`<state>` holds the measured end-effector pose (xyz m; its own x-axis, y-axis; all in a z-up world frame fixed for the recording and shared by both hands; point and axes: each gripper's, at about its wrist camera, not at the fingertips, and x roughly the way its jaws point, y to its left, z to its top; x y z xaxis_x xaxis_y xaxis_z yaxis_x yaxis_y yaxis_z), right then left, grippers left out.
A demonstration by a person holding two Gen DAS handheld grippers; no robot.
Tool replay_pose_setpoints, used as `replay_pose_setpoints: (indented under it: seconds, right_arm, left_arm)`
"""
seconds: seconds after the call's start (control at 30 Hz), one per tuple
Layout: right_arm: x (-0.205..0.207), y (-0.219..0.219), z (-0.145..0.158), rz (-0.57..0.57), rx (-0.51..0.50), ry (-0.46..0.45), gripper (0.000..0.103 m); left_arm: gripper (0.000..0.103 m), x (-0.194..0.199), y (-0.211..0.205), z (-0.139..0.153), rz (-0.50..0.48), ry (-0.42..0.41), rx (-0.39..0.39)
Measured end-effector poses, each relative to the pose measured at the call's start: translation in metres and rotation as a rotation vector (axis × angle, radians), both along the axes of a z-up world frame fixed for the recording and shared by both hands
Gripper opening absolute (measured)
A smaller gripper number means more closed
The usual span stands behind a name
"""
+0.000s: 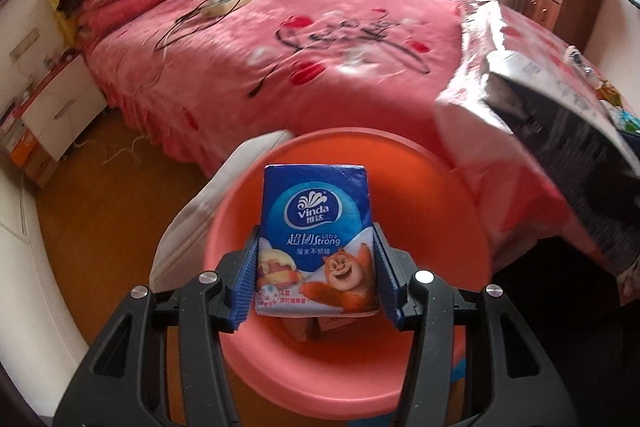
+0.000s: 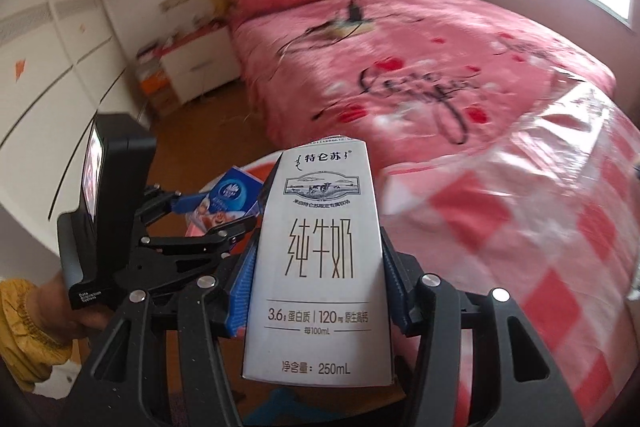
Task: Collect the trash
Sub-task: 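Carry the tissue pack and milk carton with both tools over the orange bucket, then open both tools to drop the tissue pack and carton into the bucket, then move both tools back over the remaining trash on the bed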
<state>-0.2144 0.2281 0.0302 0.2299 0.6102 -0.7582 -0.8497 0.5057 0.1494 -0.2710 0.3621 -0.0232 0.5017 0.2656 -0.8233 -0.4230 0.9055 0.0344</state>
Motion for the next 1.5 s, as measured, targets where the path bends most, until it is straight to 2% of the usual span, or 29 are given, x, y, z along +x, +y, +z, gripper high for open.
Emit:
replay_pose_setpoints:
  seconds: [0.2, 0.23, 0.27, 0.3, 0.43, 0.53, 0.63, 0.83, 1.13, 1.5]
  right_arm:
    - [-0.001, 0.033, -0.030, 0.055, -0.055, 0.036, 0.057]
    - [-0.001, 0.037, -0.036, 0.056, -0.071, 0.042, 0.070]
    - [-0.003, 0.037, -0.040, 0.047, -0.084, 0.040, 0.086]
    - [-0.003, 0.035, -0.043, 0.035, -0.088, 0.041, 0.088]
    - [-0.004, 0.021, -0.044, 0.026, -0.075, 0.073, 0.089]
    - [-0.002, 0.008, -0.034, 0.018, -0.047, 0.064, 0.089]
    - [-0.004, -0.005, -0.020, -0.016, -0.033, -0.013, 0.092]
    - [0.012, -0.043, 0.002, -0.121, 0.049, -0.023, 0.094]
    - [0.031, -0.102, 0.021, -0.272, 0.126, -0.060, 0.096]
    - [0.036, -0.164, 0.027, -0.376, 0.216, -0.089, 0.096]
  left_arm:
    - [0.053, -0.002, 0.015, -0.020, 0.029, 0.045, 0.000]
    - [0.057, 0.000, 0.016, -0.024, 0.033, 0.063, 0.017]
    - [0.067, 0.001, 0.017, -0.027, 0.037, 0.076, 0.028]
    - [0.068, 0.002, 0.018, -0.029, 0.044, 0.085, 0.034]
    - [0.077, 0.006, 0.019, -0.031, 0.046, 0.089, 0.021]
    - [0.084, 0.013, 0.014, -0.023, 0.044, 0.077, 0.072]
    - [0.085, 0.019, 0.009, -0.011, 0.026, 0.048, 0.090]
    - [0.086, 0.032, -0.005, 0.014, 0.012, -0.010, 0.098]
    - [0.090, 0.052, -0.044, 0.049, -0.046, -0.053, 0.162]
    - [0.090, 0.076, -0.099, 0.076, -0.128, -0.077, 0.232]
